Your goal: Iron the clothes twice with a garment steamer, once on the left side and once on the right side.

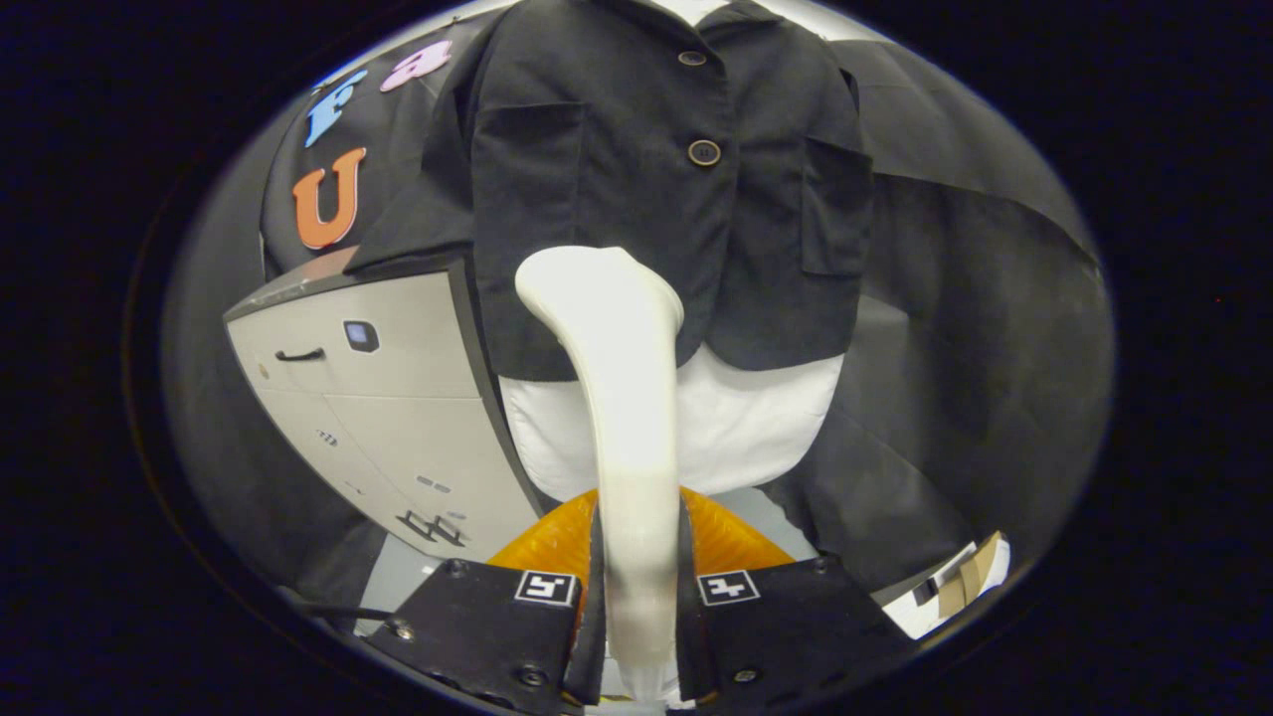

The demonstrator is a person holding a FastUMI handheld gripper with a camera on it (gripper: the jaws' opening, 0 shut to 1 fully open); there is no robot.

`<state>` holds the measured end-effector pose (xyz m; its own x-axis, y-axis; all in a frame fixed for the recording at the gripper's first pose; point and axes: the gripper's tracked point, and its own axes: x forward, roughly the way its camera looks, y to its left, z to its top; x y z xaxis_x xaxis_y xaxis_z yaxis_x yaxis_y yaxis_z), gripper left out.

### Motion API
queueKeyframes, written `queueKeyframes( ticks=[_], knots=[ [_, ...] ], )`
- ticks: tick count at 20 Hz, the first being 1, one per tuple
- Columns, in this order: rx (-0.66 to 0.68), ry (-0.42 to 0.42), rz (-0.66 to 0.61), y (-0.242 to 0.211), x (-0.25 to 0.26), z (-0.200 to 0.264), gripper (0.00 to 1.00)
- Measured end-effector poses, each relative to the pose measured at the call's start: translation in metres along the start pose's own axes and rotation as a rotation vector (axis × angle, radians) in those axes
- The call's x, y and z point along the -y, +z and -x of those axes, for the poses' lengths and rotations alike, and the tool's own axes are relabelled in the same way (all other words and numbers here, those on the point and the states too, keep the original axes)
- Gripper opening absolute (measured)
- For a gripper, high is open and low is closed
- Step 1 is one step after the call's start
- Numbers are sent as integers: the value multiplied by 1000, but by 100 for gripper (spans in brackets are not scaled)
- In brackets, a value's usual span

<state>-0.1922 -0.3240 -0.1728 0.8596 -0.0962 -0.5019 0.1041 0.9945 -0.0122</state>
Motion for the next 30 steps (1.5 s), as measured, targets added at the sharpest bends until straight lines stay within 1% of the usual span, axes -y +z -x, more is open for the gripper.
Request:
queueKeyframes(
  ticks=[2, 5, 8, 13, 16, 19, 22, 25, 28, 30],
  knots=[
    [33, 8, -35, 16, 10, 19, 31],
    [111, 16, -113, 58, 37, 56, 31],
    [199, 14, -197, 117, 75, 91, 31],
    [360, -41, -248, 230, 137, 128, 31],
    [444, -83, -267, 295, 163, 141, 31],
    [474, -90, -274, 346, 173, 145, 31],
    [484, -87, -274, 381, 172, 142, 31],
    [486, -87, -260, 402, 165, 135, 31],
    [486, -94, -232, 413, 154, 129, 31],
    [481, -101, -199, 411, 148, 125, 31]
  ],
)
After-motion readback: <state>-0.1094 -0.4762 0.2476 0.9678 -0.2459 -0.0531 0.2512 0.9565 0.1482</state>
